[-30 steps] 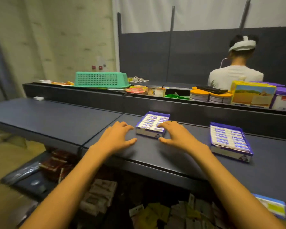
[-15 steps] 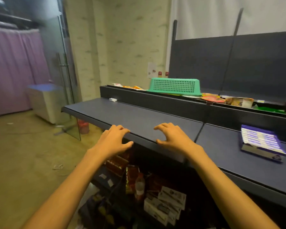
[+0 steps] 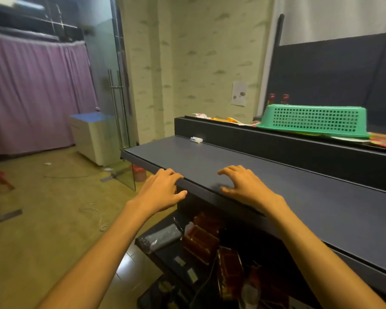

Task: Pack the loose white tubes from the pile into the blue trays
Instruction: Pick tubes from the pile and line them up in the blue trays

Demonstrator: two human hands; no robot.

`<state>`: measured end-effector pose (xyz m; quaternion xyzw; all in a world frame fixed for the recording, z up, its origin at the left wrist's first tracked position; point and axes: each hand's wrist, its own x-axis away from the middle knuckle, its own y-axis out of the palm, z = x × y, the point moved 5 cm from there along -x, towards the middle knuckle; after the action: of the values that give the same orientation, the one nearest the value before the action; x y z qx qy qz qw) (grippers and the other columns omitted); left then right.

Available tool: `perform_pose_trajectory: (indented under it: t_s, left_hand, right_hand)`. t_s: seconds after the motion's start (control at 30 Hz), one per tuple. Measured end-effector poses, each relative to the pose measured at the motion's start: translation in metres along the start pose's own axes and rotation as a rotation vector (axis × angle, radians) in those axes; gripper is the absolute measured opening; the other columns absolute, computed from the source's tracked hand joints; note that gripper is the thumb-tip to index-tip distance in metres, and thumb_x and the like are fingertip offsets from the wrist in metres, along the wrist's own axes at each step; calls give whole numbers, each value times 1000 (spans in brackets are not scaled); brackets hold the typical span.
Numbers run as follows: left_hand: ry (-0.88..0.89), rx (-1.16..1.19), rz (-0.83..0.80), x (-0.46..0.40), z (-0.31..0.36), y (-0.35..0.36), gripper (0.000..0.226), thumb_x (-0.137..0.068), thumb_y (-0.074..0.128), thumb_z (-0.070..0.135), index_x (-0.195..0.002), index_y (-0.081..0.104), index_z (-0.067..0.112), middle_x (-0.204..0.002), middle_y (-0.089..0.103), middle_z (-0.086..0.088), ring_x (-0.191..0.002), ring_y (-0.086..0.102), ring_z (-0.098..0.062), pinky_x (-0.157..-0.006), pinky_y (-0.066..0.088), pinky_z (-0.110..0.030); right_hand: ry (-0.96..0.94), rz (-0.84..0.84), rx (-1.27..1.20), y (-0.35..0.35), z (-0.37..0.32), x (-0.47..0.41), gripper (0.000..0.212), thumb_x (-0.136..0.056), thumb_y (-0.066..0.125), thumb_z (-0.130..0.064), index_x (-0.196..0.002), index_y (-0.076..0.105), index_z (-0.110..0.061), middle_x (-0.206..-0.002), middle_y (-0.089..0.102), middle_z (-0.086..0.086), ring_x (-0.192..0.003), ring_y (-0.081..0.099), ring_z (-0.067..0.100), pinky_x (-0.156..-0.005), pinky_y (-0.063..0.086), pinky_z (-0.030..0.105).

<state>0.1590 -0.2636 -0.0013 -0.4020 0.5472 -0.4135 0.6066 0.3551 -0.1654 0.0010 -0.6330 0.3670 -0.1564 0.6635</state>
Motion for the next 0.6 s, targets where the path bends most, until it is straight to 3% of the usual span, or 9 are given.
perform_pose_trajectory:
  t_s: [0.6]
  left_hand:
    - [202,54,-43,-240,-140,56,57,-91,52,51,-141,44,24,-141,45,0,-129,40,-21,-102,39,-39]
  right_hand:
    - [227,-16,85,45,34,-222,55,-91,63,-36,-140,43,-24,-145,44,2,-130,41,20,-106,38,37]
